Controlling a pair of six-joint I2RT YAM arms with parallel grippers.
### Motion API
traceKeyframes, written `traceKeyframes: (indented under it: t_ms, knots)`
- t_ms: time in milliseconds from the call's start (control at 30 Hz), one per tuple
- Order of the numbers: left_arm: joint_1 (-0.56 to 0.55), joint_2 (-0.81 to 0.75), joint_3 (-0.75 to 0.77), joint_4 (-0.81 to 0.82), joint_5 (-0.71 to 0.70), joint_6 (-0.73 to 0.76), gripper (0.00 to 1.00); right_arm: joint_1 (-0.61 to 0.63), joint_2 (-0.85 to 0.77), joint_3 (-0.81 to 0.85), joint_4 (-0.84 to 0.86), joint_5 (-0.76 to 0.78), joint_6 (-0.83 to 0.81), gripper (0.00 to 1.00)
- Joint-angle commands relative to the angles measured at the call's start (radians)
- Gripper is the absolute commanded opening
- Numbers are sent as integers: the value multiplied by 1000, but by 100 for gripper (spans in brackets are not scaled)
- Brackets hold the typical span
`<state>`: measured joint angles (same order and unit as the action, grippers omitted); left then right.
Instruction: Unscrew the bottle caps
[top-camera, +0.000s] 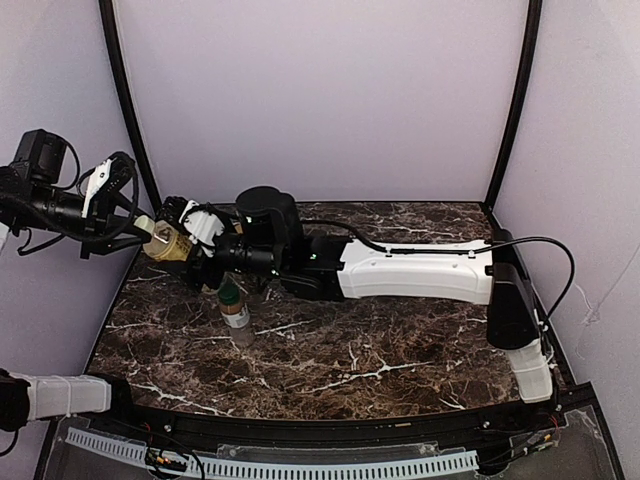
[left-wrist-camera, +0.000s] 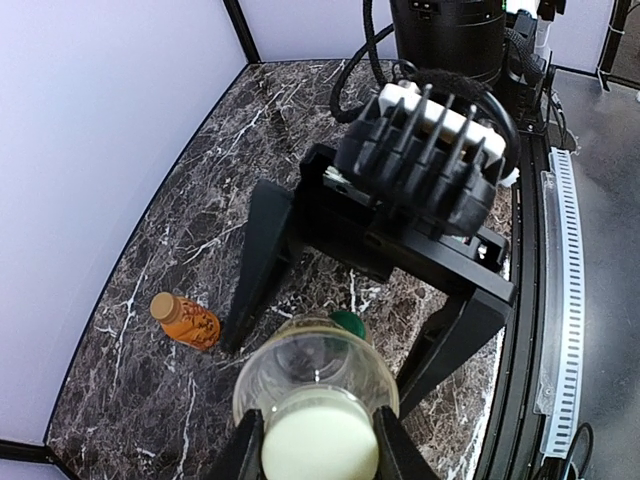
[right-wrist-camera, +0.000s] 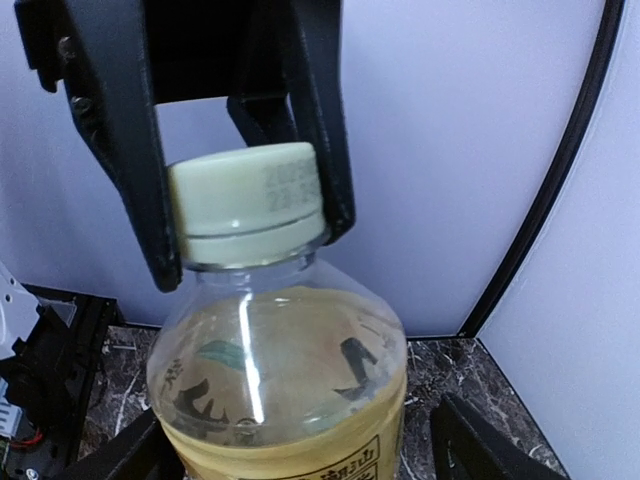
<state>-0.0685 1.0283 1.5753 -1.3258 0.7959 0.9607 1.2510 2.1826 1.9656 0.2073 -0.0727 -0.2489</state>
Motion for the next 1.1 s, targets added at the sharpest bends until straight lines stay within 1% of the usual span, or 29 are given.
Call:
traceKeyframes:
  t_ms: [0,33,100,133,167,200,267,300,333,367,400,433,467,500,533,567,600,667,767,833,867,933,1000,1067]
  knots:
    - [-4,-3,6,-148,58,-10,1,1,24,40,-13,-10,-6,76]
    - [-3,0,3,-147,59,-12,1,2,27,48,-24,-13,-8,74]
    - [-3,2,-1,-147,63,-14,1,4,33,65,-45,-14,-14,67]
    - [-4,2,-2,-144,64,-14,1,6,33,67,-47,-12,-18,59]
    - [-4,1,-5,-140,64,-16,1,7,28,64,-46,-12,-20,54]
    - [-4,2,-5,-138,65,-18,1,7,23,56,-40,-12,-19,52]
    - [-4,-1,-12,-125,68,-25,1,8,5,33,-14,-10,-16,51]
    - [-5,-3,-18,-110,73,-36,5,8,-9,16,5,-9,-11,51]
    - [-4,-10,-21,-97,75,-45,14,8,-23,-5,30,-7,-1,50]
    - [-4,-14,-29,-60,79,-73,39,8,-38,-22,51,-4,11,49]
    - [-4,-27,-34,-38,80,-106,48,8,-55,-42,75,2,24,49]
    - [-4,-33,-39,7,84,-121,63,6,-72,-58,95,11,40,48]
    - [-5,-40,-40,28,86,-166,71,5,-85,-68,111,25,59,48]
    - [-5,-40,-34,85,74,-200,88,1,-100,-80,123,38,88,49]
    - [-4,-38,-30,122,61,-295,94,-6,-114,-87,131,49,121,49]
    - [-5,-37,-22,196,26,-343,97,-13,-129,-95,136,61,158,49]
    - [-4,-34,-11,265,-15,-432,98,-22,-146,-107,142,66,200,49]
    - [-5,-23,22,321,-47,-511,99,-43,-185,-150,178,65,291,49]
    - [-4,8,47,373,-53,-609,99,-82,-253,-213,252,58,436,49]
    - [-4,14,14,434,-49,-711,98,-98,-282,-241,301,64,527,48]
    - [-5,11,-53,503,-63,-794,94,-100,-292,-255,328,69,553,48]
    - [-6,8,-139,556,-74,-840,90,-101,-305,-285,397,100,594,48]
    - [-17,12,-172,565,-109,-816,89,-101,-308,-309,453,126,631,47]
    - [-31,13,-162,561,-125,-766,89,-100,-305,-320,481,155,651,46]
